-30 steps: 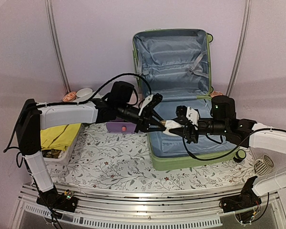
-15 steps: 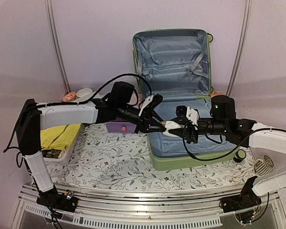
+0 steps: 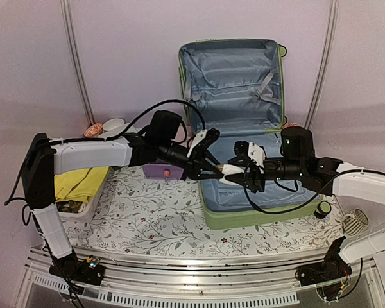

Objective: Open, take out, and arrange the luggage
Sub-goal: Place the makeup in the drawer.

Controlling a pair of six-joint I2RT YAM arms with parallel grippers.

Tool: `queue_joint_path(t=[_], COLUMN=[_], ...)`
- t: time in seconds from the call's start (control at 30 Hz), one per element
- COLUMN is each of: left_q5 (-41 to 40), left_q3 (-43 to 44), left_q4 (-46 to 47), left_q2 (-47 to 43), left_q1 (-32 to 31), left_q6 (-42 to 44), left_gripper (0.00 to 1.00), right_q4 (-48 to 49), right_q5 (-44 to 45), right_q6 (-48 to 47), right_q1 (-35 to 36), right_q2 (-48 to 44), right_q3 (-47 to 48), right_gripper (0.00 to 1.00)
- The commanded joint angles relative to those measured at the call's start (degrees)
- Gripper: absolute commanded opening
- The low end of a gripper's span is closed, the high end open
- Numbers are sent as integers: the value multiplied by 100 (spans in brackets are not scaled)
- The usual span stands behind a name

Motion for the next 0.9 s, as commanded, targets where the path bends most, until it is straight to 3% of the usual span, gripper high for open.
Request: queue_joint_path(t=[0.0,0.17,0.37,0.5,0.7,0.87], left_q5=[153,125,-201,-460,-978,-1284], left_q3=[186,216,132,-64,-451,-1089], left_q4=[-42,-88,-260,-269,-108,264], left_q2=[-89,-66,-162,-341,-666,-1041], left_q1=[-61,-55,-49,-25,236,1202], left_q6=[-37,-12,16,-173,-886,-2231], left_gripper=[0,0,0,0,0,0], right_q4=[143,175,434,426,397,299], right_q5=[-31,-18,62,-233,-344,-361], right_q6=[8,61,934,1483,1956,2249], right_q1=[33,33,-182,-557,-838,-976], right_q2=[-12,-25,-398,-705,-927,-889], right_q3=[116,138,124,99,-41,-73], right_gripper=[48,50,67,73,73,72])
